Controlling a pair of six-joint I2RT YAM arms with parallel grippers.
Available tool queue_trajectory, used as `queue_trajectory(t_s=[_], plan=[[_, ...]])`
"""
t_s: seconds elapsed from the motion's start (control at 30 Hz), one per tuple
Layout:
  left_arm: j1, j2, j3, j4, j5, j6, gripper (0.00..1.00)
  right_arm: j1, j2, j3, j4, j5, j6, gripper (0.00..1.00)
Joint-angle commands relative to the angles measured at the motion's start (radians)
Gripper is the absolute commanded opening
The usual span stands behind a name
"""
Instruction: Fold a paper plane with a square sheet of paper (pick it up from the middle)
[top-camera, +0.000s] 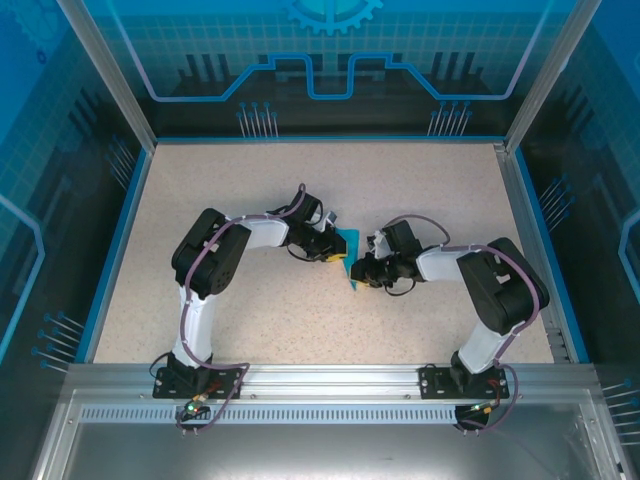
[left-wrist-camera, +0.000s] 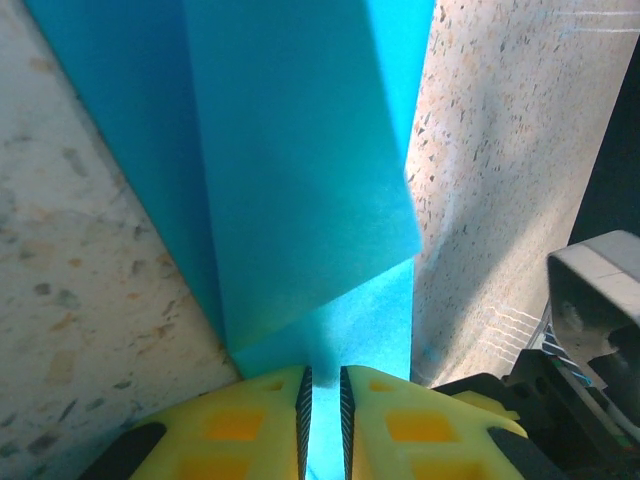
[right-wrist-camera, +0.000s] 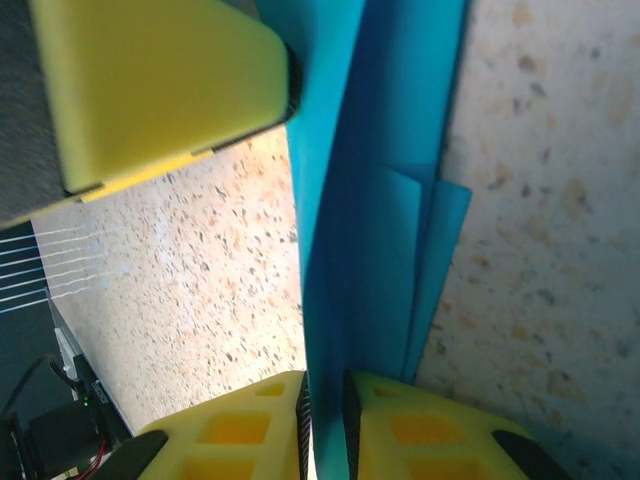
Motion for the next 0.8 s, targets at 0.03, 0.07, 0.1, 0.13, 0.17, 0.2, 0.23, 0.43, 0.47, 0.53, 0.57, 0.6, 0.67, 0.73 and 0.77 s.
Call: queue_trajectory(t_s=[0.03, 0.07, 0.1, 0.13, 0.17, 0.2, 0.23, 0.43, 0.47, 0.53, 0.57, 0.6, 0.67, 0.73, 0.77], plan=[[-0.006, 0.043, 0.0, -0.046, -0.05, 0.027, 0.19, 0.021, -0.015, -0.019, -0.05, 0.003, 0.018, 0.18], [-0.006, 0.043, 0.001, -0.046, -0.051, 0.027, 0.19, 0.023, -0.011, -0.019, -0.055, 0.007, 0.018, 0.17], [-0.006, 0.043, 0.001, -0.045, -0.051, 0.027, 0.19, 0.025, -0.004, -0.018, -0.06, 0.011, 0.016, 0.17], [-0.007, 0.043, -0.001, -0.044, -0.051, 0.027, 0.19, 0.026, 0.002, -0.016, -0.062, 0.014, 0.016, 0.16], [-0.006, 0.043, -0.002, -0.044, -0.052, 0.027, 0.19, 0.027, 0.008, -0.018, -0.066, 0.017, 0.015, 0.15], [-0.007, 0.043, -0.001, -0.046, -0.051, 0.028, 0.19, 0.029, 0.015, -0.016, -0.068, 0.02, 0.015, 0.15], [-0.007, 0.043, -0.001, -0.045, -0.05, 0.027, 0.19, 0.03, 0.019, -0.017, -0.073, 0.023, 0.016, 0.14], [-0.007, 0.041, -0.002, -0.047, -0.051, 0.028, 0.19, 0.033, -0.029, -0.015, -0.086, 0.023, 0.015, 0.19], [-0.007, 0.04, -0.001, -0.049, -0.05, 0.028, 0.19, 0.033, -0.046, -0.015, -0.096, 0.029, 0.012, 0.2], [-0.006, 0.04, -0.001, -0.052, -0.052, 0.03, 0.19, 0.032, -0.071, -0.012, -0.119, 0.039, 0.006, 0.2], [-0.005, 0.039, 0.0, -0.053, -0.052, 0.032, 0.19, 0.033, -0.081, -0.012, -0.125, 0.043, 0.005, 0.21], [-0.005, 0.038, 0.001, -0.055, -0.052, 0.031, 0.19, 0.033, -0.086, -0.012, -0.131, 0.045, 0.003, 0.21], [-0.006, 0.038, 0.0, -0.054, -0.052, 0.032, 0.19, 0.032, -0.084, -0.011, -0.135, 0.048, 0.002, 0.2], [-0.007, 0.038, -0.001, -0.053, -0.052, 0.031, 0.19, 0.035, -0.072, -0.008, -0.134, 0.045, 0.001, 0.18], [-0.007, 0.038, -0.001, -0.054, -0.052, 0.029, 0.19, 0.035, -0.062, -0.005, -0.135, 0.047, 0.001, 0.17]])
